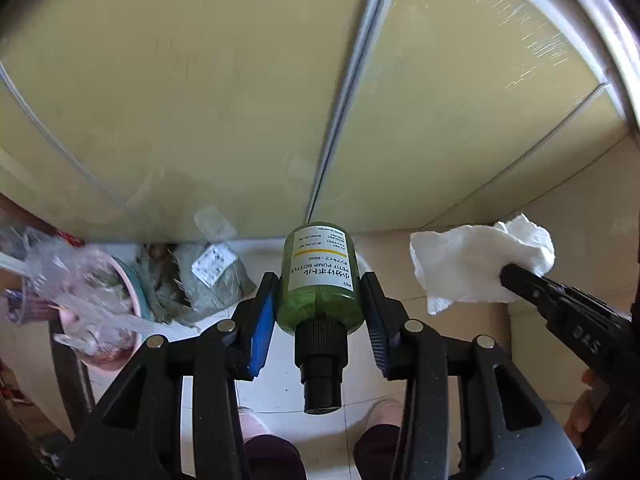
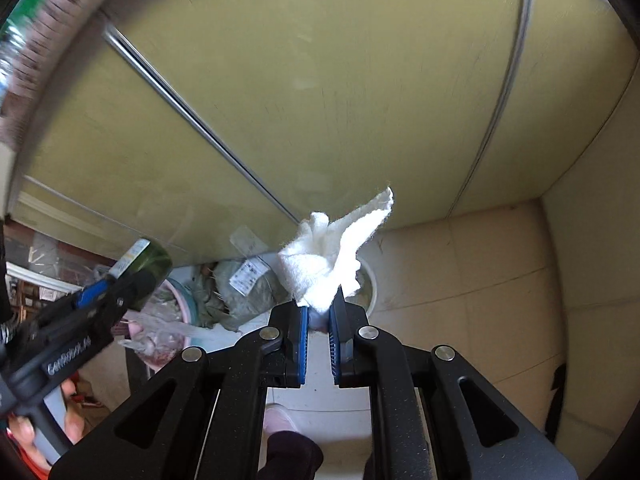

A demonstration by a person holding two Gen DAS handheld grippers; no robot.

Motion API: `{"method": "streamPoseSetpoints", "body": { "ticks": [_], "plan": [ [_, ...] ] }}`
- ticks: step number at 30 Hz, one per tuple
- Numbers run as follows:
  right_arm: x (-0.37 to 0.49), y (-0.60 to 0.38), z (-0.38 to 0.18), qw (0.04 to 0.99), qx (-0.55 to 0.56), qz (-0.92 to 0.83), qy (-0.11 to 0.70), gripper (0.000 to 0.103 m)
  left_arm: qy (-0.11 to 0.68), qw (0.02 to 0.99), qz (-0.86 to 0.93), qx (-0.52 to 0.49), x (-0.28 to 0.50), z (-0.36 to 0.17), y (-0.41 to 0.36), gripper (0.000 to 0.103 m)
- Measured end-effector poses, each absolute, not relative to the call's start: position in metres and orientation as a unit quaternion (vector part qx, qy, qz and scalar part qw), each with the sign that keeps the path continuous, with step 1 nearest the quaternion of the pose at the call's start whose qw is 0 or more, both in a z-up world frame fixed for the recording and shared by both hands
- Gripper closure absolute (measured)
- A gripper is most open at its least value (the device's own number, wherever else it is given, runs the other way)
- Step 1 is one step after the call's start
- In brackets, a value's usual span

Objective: Collect trash
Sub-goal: 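Open both tools to drop the tissue and bottle into the bin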

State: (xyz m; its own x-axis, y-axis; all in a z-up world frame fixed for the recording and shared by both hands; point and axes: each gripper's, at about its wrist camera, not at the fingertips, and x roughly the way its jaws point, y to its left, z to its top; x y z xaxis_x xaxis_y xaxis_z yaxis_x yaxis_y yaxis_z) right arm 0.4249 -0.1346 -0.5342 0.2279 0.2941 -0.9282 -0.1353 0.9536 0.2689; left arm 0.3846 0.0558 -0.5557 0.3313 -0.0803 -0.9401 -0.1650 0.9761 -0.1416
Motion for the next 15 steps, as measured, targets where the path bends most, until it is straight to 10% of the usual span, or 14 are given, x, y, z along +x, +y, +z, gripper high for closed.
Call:
{"method": "streamPoseSetpoints", "body": {
  "ticks": [9,15],
  "plan": [
    [0.446,-0.107,-0.648,0.739,0.05,0.186,0.645,0.091,0.598,0.793,0.027,-0.116,0.389,-0.651,0.067,0.062],
    [0.443,-0.114,-0.658,0.746,0.033,0.183,0.64,0.061,0.61,0.784,0.012,-0.117,0.395,-0.679,0.061,0.062]
  ]
}}
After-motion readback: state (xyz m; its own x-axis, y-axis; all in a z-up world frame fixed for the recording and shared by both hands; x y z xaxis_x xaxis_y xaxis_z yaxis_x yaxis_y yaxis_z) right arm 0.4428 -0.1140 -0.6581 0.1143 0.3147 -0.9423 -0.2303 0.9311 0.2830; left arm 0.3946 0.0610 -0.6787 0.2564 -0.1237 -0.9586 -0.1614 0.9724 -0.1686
